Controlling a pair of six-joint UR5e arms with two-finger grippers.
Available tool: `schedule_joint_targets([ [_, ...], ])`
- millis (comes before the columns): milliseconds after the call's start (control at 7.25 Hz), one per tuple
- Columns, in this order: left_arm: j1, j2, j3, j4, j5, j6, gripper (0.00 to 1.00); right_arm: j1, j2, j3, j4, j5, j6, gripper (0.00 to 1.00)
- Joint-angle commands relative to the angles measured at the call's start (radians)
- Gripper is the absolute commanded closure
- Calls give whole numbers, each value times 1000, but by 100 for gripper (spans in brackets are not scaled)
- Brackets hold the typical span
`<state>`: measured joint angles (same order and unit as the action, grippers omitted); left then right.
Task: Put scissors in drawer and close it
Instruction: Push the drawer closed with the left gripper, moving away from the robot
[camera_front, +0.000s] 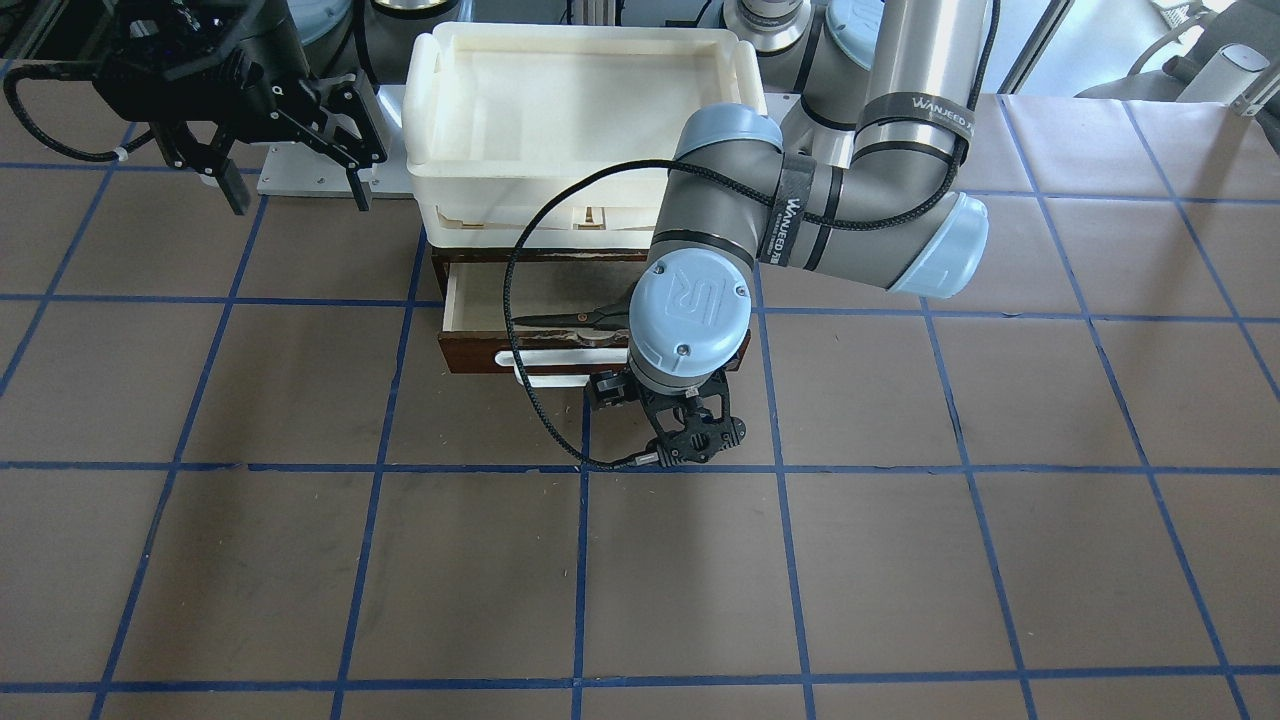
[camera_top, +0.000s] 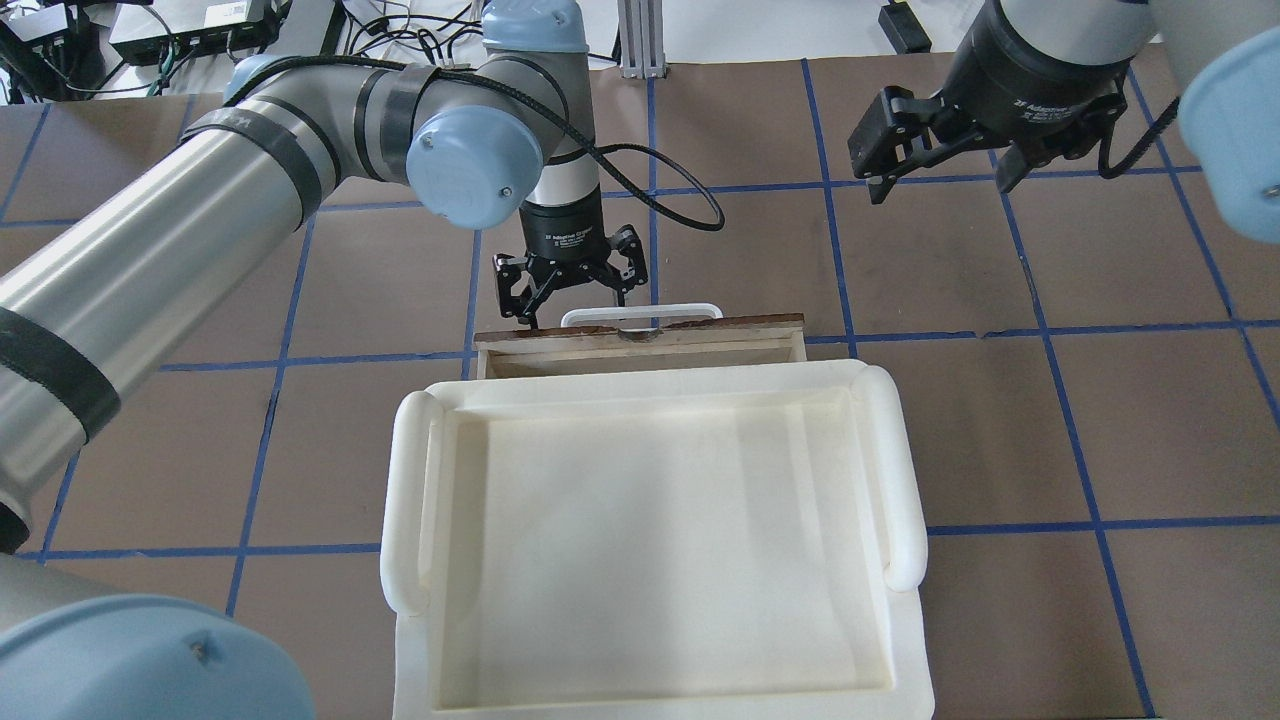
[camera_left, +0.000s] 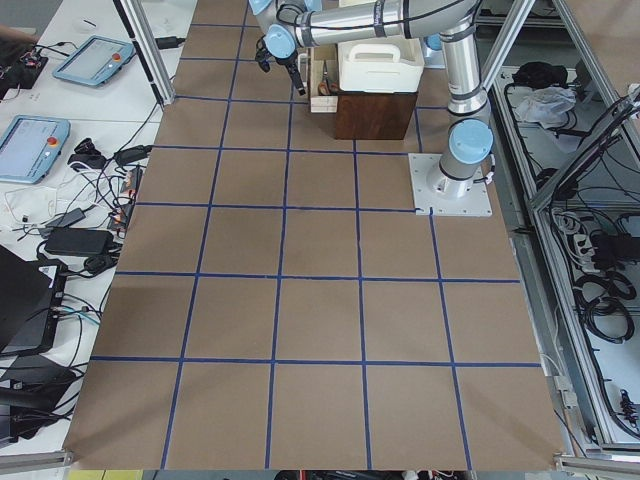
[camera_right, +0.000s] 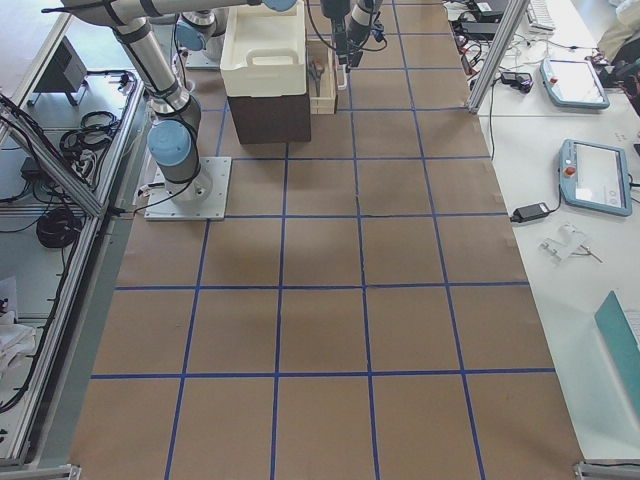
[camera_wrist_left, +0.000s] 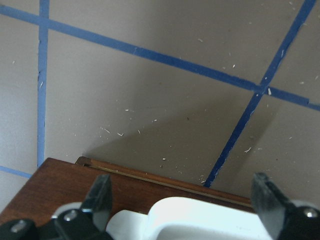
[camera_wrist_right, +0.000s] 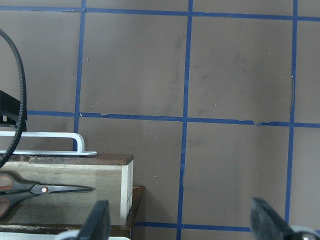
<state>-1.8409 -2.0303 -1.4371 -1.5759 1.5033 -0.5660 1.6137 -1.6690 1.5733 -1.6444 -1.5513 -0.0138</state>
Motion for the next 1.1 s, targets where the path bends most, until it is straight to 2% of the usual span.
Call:
schedule_joint_targets([
  [0, -1, 2, 0, -45, 2, 1, 0, 0, 0, -1, 0, 0, 0, 0],
  [966, -4, 1, -6, -162, -29, 0, 0, 0, 0, 1, 0, 0, 0, 0],
])
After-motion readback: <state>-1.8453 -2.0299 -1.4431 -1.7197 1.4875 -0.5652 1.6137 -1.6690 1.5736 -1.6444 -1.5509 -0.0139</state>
